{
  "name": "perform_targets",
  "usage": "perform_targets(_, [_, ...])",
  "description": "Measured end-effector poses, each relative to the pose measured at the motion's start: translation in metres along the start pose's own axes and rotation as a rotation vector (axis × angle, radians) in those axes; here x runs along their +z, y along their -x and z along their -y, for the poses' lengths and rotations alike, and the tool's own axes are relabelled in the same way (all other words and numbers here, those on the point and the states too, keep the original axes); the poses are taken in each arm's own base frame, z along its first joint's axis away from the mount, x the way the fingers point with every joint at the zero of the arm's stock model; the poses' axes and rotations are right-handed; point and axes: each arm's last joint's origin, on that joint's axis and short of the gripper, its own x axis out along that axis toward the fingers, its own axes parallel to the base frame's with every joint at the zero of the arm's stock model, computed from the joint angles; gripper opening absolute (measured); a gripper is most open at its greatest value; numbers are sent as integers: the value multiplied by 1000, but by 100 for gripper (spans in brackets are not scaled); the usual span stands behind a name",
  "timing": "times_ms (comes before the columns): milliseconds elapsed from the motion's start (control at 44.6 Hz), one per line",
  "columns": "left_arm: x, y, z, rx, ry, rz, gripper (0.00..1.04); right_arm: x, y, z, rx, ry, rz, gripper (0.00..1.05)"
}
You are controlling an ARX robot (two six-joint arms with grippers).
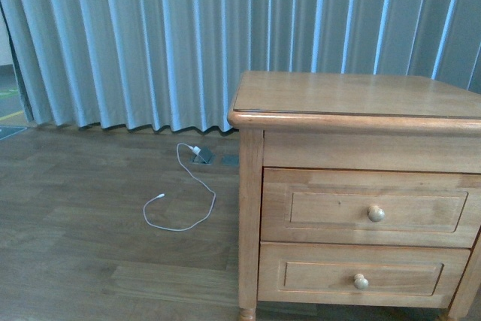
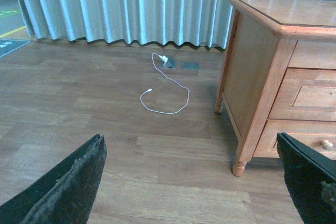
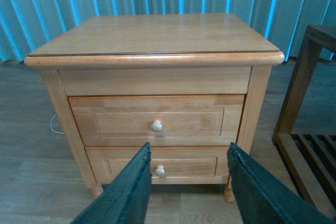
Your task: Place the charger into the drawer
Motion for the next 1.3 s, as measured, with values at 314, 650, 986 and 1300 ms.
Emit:
perform_targets(314, [0, 0, 0, 0, 0, 0, 99, -17, 13, 0, 1, 13, 5, 2])
perform_targets(650, [0, 0, 0, 0, 0, 0, 99, -33, 22, 0, 1, 14, 8, 2])
perform_targets(986, [0, 0, 0, 0, 0, 0, 99, -37, 34, 1, 1, 14, -11, 2])
perform_targets(1300, [0, 0, 0, 0, 0, 0, 99, -36, 36, 0, 2, 14, 7, 2])
